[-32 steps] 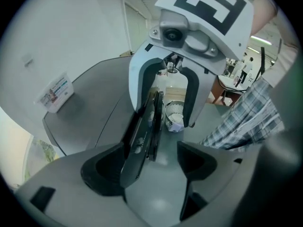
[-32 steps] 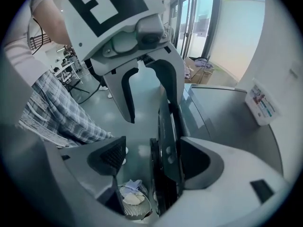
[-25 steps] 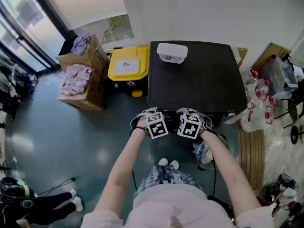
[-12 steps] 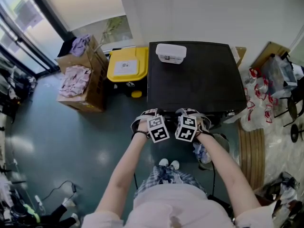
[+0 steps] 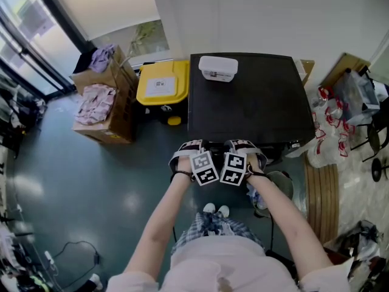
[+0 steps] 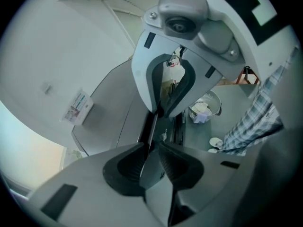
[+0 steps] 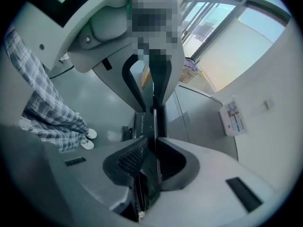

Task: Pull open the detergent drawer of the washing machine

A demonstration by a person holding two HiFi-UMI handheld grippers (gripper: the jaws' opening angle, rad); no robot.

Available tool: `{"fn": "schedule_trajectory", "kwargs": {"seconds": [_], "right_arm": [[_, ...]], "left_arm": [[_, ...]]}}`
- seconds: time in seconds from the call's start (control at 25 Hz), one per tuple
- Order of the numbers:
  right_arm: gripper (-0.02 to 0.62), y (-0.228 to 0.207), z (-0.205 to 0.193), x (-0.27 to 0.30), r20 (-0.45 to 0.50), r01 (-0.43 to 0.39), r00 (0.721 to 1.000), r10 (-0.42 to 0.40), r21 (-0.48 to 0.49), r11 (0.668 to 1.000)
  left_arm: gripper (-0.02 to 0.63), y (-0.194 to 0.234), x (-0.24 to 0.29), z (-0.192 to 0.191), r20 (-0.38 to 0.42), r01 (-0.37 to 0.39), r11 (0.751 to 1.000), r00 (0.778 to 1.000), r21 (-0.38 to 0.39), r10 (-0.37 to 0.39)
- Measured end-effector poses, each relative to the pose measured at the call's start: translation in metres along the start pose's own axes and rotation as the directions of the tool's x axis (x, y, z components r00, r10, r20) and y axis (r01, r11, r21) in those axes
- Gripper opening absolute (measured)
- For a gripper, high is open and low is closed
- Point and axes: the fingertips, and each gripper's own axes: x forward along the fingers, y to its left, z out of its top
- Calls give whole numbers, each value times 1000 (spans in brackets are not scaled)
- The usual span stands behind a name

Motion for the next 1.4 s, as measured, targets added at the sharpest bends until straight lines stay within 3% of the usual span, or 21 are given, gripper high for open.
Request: {"fn": "schedule_trajectory", "kwargs": {"seconds": [0.4,1.0,1.4], "right_arm": [[78,3,-1,1,-5,20,1000,-20,-15,1000],[69,19,5,-9,12,-35,999,35,-1,999],[61,54,5,-22,32,-91,995,90,37,995]], "left_arm": [[83,-1,1,-2,-13,-47,998,999,44,47],[71,-17,-11,-6,-5,-1,996,1000,91,1],[64,-52,-25,-8,12,33,993,999,116,-35]]}}
